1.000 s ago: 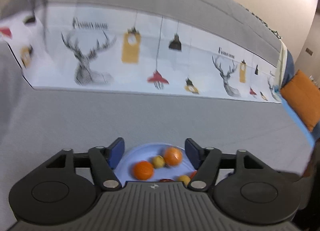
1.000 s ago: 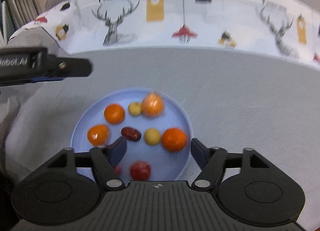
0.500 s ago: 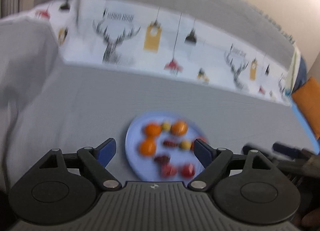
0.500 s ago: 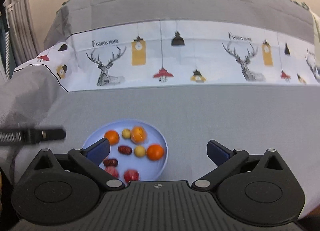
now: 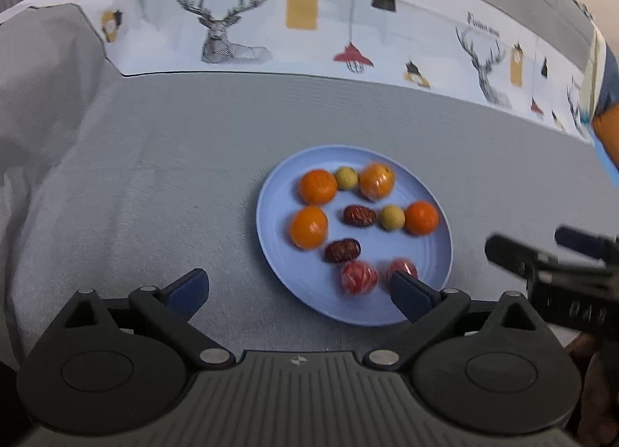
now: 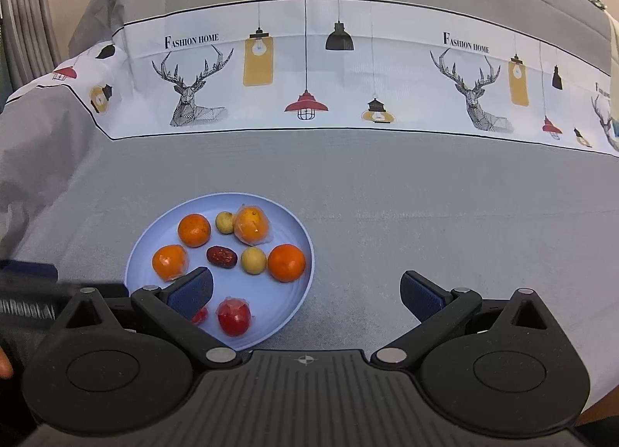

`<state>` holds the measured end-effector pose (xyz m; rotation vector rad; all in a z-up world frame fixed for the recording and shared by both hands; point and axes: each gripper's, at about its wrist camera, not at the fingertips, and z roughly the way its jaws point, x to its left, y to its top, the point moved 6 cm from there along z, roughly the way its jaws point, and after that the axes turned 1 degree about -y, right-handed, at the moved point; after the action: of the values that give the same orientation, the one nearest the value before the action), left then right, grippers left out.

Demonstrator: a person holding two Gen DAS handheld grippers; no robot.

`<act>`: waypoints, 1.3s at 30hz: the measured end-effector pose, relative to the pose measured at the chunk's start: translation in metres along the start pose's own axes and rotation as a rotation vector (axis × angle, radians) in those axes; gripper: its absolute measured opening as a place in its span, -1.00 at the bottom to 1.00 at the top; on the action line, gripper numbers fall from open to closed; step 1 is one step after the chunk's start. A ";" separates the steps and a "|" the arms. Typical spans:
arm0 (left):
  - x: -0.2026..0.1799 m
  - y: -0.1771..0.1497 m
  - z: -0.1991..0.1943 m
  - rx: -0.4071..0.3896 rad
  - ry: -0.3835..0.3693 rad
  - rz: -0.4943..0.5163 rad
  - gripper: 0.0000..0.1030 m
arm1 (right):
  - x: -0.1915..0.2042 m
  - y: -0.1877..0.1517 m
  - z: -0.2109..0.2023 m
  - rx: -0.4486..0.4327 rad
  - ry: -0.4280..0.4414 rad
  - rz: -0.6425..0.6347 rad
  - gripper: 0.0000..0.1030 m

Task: Organize fruits

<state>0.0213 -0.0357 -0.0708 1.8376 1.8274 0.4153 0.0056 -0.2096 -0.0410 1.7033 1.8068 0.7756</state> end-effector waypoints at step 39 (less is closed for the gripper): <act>-0.006 -0.004 0.021 0.079 0.027 -0.013 0.98 | 0.002 -0.002 0.007 0.039 -0.008 -0.005 0.99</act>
<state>0.0291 -0.0452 -0.0897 1.8792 1.8983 0.3703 0.0092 -0.2071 -0.0470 1.7235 1.8306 0.7352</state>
